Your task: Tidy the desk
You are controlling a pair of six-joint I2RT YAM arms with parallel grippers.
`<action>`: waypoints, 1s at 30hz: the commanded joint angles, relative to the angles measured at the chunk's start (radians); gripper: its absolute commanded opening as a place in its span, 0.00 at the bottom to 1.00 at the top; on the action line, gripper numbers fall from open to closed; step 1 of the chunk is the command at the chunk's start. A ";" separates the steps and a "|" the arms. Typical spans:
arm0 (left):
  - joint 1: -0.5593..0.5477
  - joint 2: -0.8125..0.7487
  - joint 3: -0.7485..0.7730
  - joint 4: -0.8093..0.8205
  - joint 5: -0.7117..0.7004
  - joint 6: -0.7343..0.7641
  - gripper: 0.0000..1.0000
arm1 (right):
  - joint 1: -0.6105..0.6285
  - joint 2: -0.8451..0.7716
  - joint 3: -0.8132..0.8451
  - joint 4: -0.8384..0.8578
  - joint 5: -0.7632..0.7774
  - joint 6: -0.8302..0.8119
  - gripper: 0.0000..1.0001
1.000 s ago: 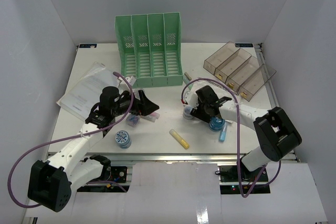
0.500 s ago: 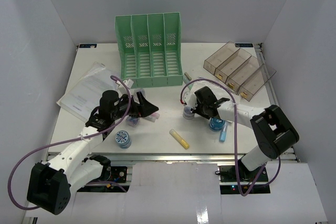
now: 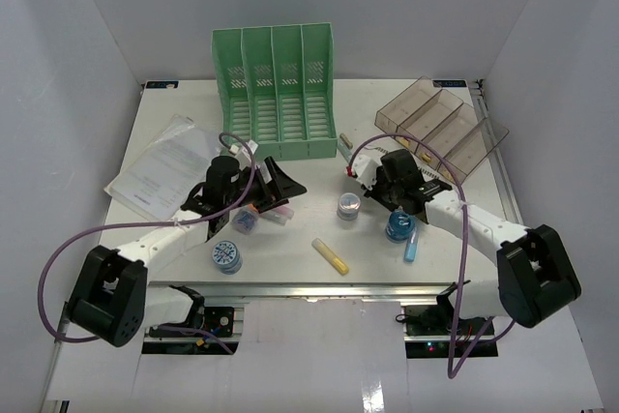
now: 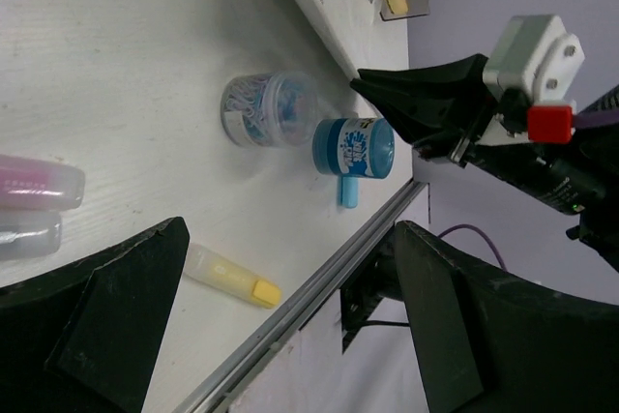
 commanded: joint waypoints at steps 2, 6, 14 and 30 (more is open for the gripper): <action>-0.061 0.118 0.130 0.063 -0.075 -0.147 0.98 | -0.027 -0.089 0.006 -0.015 -0.134 0.030 0.14; -0.103 0.251 0.238 0.060 -0.088 -0.193 0.98 | -0.049 -0.115 0.008 -0.022 -0.170 0.028 0.13; -0.145 0.453 0.409 0.060 -0.107 -0.299 0.98 | -0.087 -0.144 0.002 -0.018 -0.215 0.036 0.13; -0.189 0.683 0.602 0.061 -0.120 -0.404 0.91 | -0.107 -0.182 -0.023 -0.020 -0.259 0.041 0.13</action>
